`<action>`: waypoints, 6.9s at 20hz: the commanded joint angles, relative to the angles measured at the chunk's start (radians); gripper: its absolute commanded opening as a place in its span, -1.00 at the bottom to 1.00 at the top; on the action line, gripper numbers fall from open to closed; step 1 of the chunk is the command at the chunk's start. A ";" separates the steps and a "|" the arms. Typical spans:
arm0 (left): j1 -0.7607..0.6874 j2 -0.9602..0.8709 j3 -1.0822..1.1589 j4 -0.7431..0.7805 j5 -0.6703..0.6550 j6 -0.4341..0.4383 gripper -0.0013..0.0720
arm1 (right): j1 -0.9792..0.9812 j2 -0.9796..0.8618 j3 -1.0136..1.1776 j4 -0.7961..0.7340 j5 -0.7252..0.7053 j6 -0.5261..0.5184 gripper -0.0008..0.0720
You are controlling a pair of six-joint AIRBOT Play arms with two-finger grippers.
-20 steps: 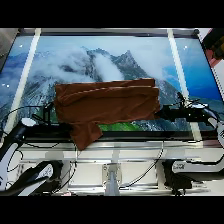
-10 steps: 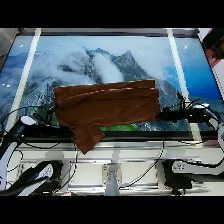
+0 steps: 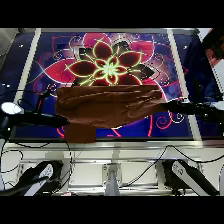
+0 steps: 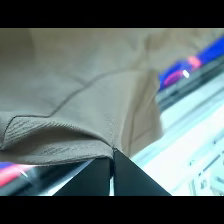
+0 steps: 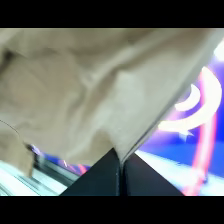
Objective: Fold the clothes and pants, and hang the long-sleeved shirts on hangers.
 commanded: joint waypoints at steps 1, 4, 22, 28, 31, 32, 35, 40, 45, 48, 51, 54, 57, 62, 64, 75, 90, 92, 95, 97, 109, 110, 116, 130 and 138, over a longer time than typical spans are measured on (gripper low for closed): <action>0.037 0.061 0.075 -0.010 -0.012 0.001 -0.92 | 0.000 0.111 0.001 0.164 -0.037 0.006 -0.95; 0.118 0.094 0.084 -0.073 0.003 0.002 -0.92 | 0.015 0.112 0.001 0.238 -0.153 0.051 -0.95; -0.051 -0.270 0.084 -0.626 0.910 -0.010 -0.92 | 0.314 -0.160 0.001 0.215 -0.884 0.330 -0.95; -0.113 -0.333 0.086 -0.661 1.078 -0.001 -0.92 | 0.314 -0.249 0.001 0.216 -0.992 0.392 -0.95; -0.150 -0.360 0.096 -0.661 1.113 0.006 -0.92 | 0.314 -0.285 0.002 0.216 -1.005 0.391 -0.95; -0.162 -0.367 0.101 -0.660 1.128 0.006 -0.92 | 0.314 -0.296 0.006 0.214 -1.006 0.391 -0.95; -0.187 -0.389 0.109 -0.658 1.163 0.006 -0.92 | 0.320 -0.341 0.071 0.169 -0.987 0.388 -0.95; -0.210 -0.416 0.109 -0.658 1.175 0.005 -0.92 | 0.369 -0.457 0.210 0.072 -0.955 0.388 -0.95; -0.212 -0.430 0.109 -0.658 1.177 0.005 -0.82 | 0.383 -0.528 0.238 0.058 -0.927 0.388 -0.95; -0.212 -0.430 0.109 -0.658 1.177 0.006 0.81 | 0.383 -0.528 0.238 0.040 -0.898 0.388 0.27; -0.201 -0.415 0.109 -0.657 1.176 0.006 0.83 | 0.383 -0.516 0.238 -0.005 -0.845 0.388 0.40; -0.168 -0.362 0.109 -0.556 1.172 0.027 0.81 | 0.381 -0.482 0.238 -0.068 -0.811 0.388 0.40; -0.077 -0.328 0.123 -0.520 1.021 -0.087 0.78 | 0.381 -0.446 0.243 -0.141 -0.816 0.388 0.40; 0.069 -0.443 0.308 -0.102 0.587 -0.312 0.68 | 0.381 -0.431 0.251 -0.162 -0.816 0.388 0.40; 0.075 -0.523 0.447 0.056 0.406 -0.347 0.68 | 0.381 -0.431 0.251 -0.163 -0.816 0.388 0.40; 0.074 -0.829 0.732 0.057 0.074 -0.334 1.00 | 0.381 -0.431 0.251 -0.188 -0.822 0.388 0.40; 0.005 -0.970 0.732 -0.187 0.138 -0.096 0.93 | 0.382 -0.431 0.251 -0.187 -0.814 0.388 0.40; -0.030 -0.970 0.732 -0.187 0.167 -0.045 0.30 | 0.382 -0.431 0.251 -0.187 -0.804 0.388 0.39; -0.050 -0.967 0.732 -0.187 0.184 -0.032 -0.57 | 0.382 -0.431 0.251 -0.187 -0.787 0.388 0.40; -0.049 -0.950 0.732 -0.187 0.169 -0.039 -0.93 | 0.382 -0.427 0.251 -0.187 -0.763 0.388 0.40; -0.074 -0.514 0.732 -0.187 0.013 -0.312 -0.93 | 0.622 -0.409 0.464 -0.200 -0.633 0.302 -0.95; -0.084 -0.491 0.732 -0.187 0.013 -0.315 -0.93 | 0.668 -0.429 0.476 -0.204 -0.658 0.304 -0.95; -0.190 -0.444 0.732 -0.224 0.019 -0.315 -0.93 | 0.890 -0.676 0.644 -0.204 -0.671 0.417 -0.95; -0.284 -0.444 0.732 -0.342 0.243 -0.312 -0.93 | 1.001 -0.952 0.890 -0.297 -0.557 0.554 -0.95; -0.333 -0.447 0.732 -0.343 0.343 -0.295 -0.93 | 0.939 -0.952 0.889 -0.294 -0.503 0.556 -0.95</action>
